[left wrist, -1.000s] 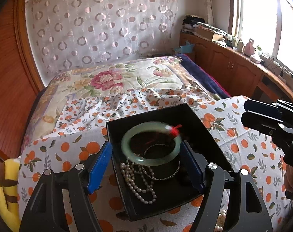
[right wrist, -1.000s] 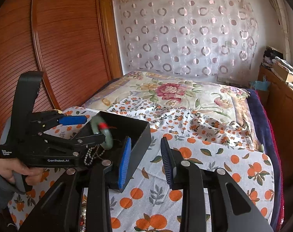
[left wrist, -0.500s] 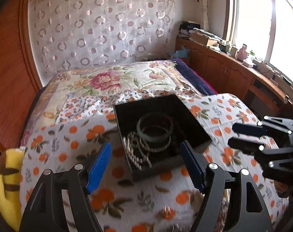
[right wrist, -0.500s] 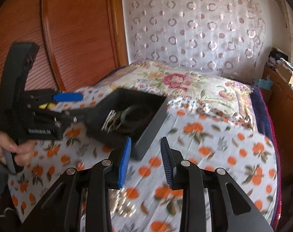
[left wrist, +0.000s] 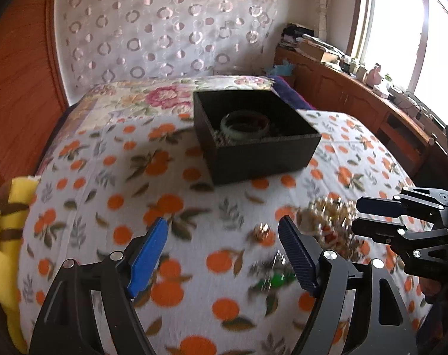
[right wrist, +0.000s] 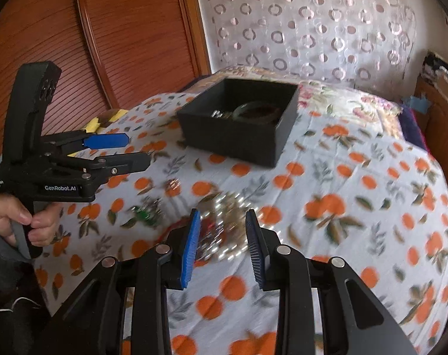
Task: Organize jewelry
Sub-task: 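Move the right gripper back to the remaining jewelry pile, then grasp the silver pendant chain with the right gripper while the left gripper grasps the green pendant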
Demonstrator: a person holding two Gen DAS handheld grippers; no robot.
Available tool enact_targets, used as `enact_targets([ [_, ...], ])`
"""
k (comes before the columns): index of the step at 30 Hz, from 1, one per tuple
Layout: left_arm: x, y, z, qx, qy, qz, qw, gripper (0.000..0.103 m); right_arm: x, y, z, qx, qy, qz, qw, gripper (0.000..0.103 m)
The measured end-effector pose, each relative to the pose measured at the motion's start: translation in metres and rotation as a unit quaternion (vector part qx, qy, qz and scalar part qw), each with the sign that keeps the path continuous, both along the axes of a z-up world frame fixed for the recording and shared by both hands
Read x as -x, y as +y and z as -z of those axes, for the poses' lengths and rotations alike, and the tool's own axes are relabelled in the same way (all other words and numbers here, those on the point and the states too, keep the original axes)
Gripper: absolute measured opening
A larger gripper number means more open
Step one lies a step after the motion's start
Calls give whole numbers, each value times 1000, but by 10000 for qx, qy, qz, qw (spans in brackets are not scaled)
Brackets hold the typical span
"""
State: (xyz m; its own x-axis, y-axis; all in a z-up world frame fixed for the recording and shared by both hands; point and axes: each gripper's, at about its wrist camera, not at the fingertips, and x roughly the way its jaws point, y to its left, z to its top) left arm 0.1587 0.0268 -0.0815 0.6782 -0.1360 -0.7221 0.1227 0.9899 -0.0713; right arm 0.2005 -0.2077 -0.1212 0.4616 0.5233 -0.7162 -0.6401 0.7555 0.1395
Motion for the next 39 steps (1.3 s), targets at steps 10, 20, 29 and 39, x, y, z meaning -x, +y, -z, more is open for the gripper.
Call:
enact_targets([
  [10,27,9,16,24,135,-83,9999,77,11,12,12,199,148,157,9996,34],
  [20,35,1,17,45,142,-29,9999,77,7,10,14,95,221,306,9992,29],
  [29,32,-5,22,35,231,49,9997,78,8,-5,0,-220,55,388,9990,16],
  [39,27,-14,23,160,246,273,9992,68,7,-22,-25,-460,-226,501,9974,10],
])
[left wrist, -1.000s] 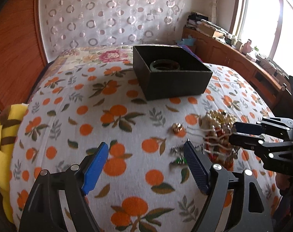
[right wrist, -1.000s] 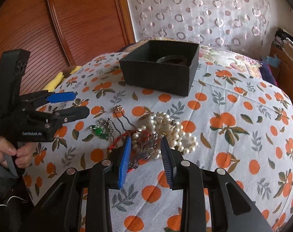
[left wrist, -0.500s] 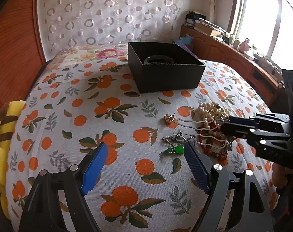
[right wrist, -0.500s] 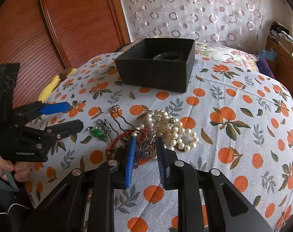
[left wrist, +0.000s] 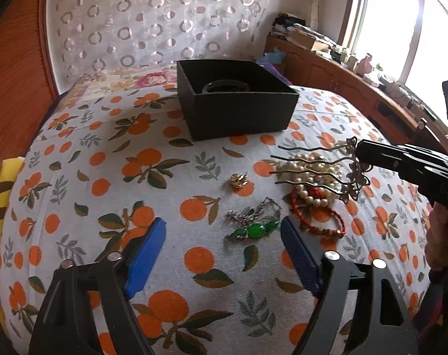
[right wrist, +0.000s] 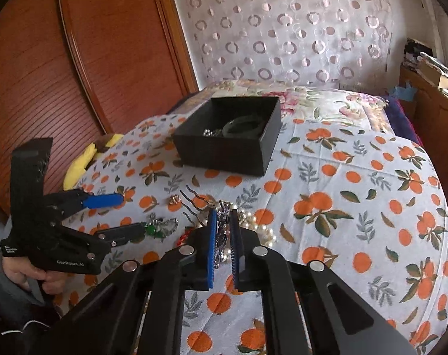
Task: Organize jewelry
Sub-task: 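Grasp the silver pendant chain with the right gripper while the left gripper grasps the green pendant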
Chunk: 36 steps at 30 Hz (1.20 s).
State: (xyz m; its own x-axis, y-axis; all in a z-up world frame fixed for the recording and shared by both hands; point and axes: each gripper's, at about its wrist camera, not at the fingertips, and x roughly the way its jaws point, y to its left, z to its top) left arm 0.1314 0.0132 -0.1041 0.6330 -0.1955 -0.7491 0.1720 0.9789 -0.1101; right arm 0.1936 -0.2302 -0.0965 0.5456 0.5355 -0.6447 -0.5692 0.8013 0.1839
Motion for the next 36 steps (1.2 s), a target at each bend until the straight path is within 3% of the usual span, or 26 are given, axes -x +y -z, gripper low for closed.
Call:
enact_targets([
  [6,-6,-7,6,-39,120,101,9999,47,-2,-11,-3,-53,-30,90,9999,10],
  [12,-13,-11,5,-100,91,-70,9999,47,-1,-12,1,-46,-4,93,9999,10],
  [17,-15,-17,9,-489,91,-128,9987,48,1,-10,2,-16,-26,69,10000,10],
  [20,-11,-16,9,-651,113,-158,9977,54,1,-9,3,-27,-9,82,10000,10],
  [28,12,17,10,-853,202,-425,9952,60,2,-8,4,-43,-27,48,10000,10],
  [35,18,27,9,-877,202,-519,9946,59,1,-5,4,-34,-42,29,10000,10],
  [36,19,25,9,-860,185,-488,9949,53,1,-5,4,-33,-38,38,10000,10],
])
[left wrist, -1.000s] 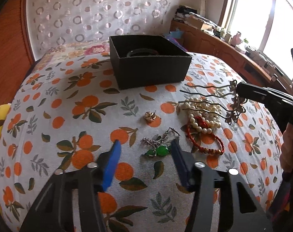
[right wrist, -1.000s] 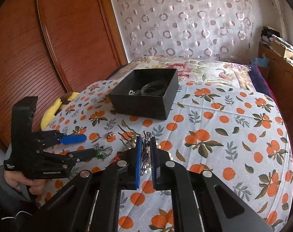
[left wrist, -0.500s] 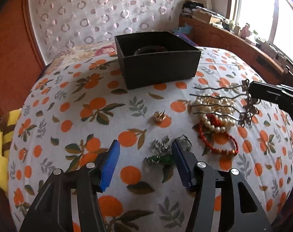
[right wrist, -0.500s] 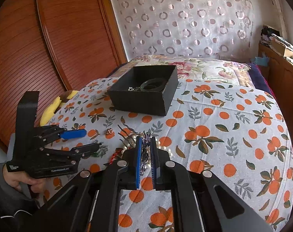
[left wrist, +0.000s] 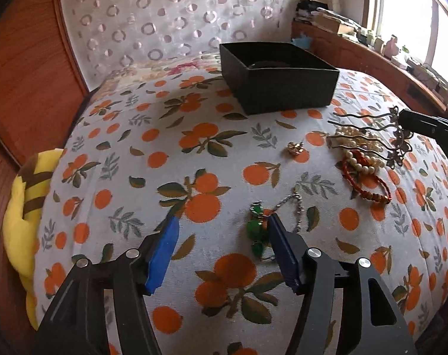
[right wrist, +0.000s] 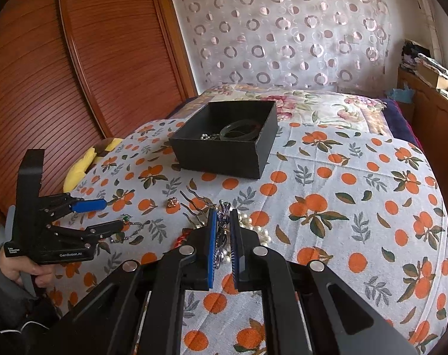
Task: Organize jewelry
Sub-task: 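Grasp the silver pendant chain with the right gripper while the left gripper grasps the green pendant, then carry the silver chain and green pendant over the black box with both grippers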
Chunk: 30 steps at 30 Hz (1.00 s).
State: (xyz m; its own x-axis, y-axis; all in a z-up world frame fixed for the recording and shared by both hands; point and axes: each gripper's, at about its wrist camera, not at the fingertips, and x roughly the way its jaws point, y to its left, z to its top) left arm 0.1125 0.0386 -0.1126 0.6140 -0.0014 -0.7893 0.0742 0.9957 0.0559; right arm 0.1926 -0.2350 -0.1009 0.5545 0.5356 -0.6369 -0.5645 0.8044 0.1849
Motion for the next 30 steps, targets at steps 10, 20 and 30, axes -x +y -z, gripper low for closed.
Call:
enact_targets([
  [10,2,-17,-2,187,-29,349,9992,10,-2,-6,1,4,26,72,10000,10],
  [20,-1,-11,-35,555,-402,328,9971,10,0,-6,-3,37,-42,20,10000,10],
  [30,-21,-19,-73,562,-847,383,9941,10,-7,-6,-14,59,-139,7,9999,10],
])
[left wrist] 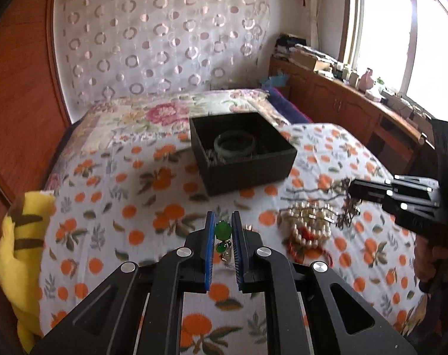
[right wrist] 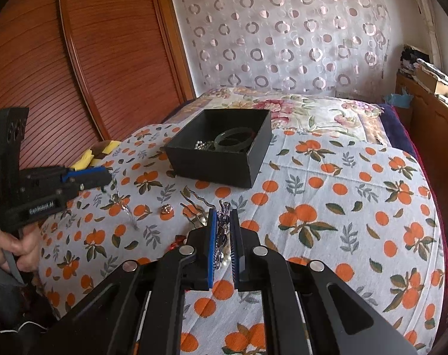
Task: Organize jewelry
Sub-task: 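Carry the silver chain and green pendant over the black box with both grippers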
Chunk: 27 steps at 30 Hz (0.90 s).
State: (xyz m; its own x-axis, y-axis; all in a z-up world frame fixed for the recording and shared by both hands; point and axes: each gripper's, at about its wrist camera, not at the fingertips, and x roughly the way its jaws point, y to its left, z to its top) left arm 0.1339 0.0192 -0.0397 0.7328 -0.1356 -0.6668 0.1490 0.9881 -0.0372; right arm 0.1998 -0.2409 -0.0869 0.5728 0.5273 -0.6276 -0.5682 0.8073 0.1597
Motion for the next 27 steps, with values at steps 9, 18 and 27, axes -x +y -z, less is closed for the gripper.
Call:
enact_targets([
  [9,-20,-4,-25,-40,-292,7,9996,10,-13,2,-16,41,-174,-39,9998,10],
  [18,-41,-6,-47,-15,-549,3,9985,10,-33,10,-42,38,-464,-93,9989,10],
  [27,-65,-7,-72,26,-817,2,9967,10,-67,28,-60,40,-657,-212,9976,10],
])
